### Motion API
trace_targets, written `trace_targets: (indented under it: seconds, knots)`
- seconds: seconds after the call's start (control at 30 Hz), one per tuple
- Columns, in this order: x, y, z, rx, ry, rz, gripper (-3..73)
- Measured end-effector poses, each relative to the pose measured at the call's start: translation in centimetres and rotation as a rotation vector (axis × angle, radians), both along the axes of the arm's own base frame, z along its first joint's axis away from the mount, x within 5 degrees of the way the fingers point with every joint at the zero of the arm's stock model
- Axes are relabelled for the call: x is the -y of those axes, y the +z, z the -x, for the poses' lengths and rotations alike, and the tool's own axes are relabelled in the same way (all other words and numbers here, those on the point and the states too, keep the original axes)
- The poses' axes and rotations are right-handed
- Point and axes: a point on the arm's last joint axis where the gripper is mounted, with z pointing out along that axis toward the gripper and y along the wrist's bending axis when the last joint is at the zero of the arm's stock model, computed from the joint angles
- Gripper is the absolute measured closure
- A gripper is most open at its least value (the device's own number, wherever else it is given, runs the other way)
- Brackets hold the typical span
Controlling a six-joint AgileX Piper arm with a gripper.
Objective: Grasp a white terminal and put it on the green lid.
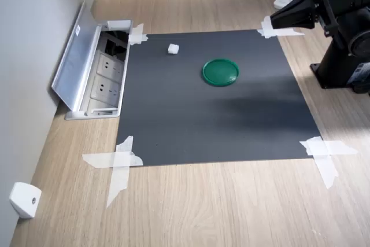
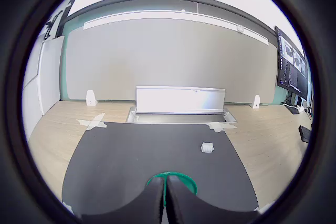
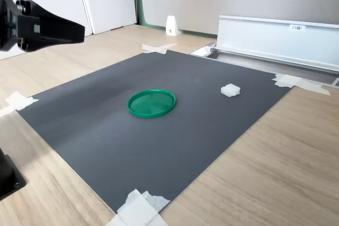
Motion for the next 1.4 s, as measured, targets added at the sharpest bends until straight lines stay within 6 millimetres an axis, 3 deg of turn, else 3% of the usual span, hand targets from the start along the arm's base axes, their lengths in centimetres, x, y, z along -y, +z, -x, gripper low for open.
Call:
trace_targets:
  seconds: [0.63,0.8,1.03,1.4]
  knots:
    - [0.0,0.0,0.0,-0.001,0.003,0.011,70.4]
    - [0.1,0.1,-0.8,-0.071,0.017,0.058,70.4]
    - [0.3,2.0,-3.5,-0.228,0.026,0.062,70.4]
    - [0.9,5.2,-10.1,-0.486,0.03,0.067,70.4]
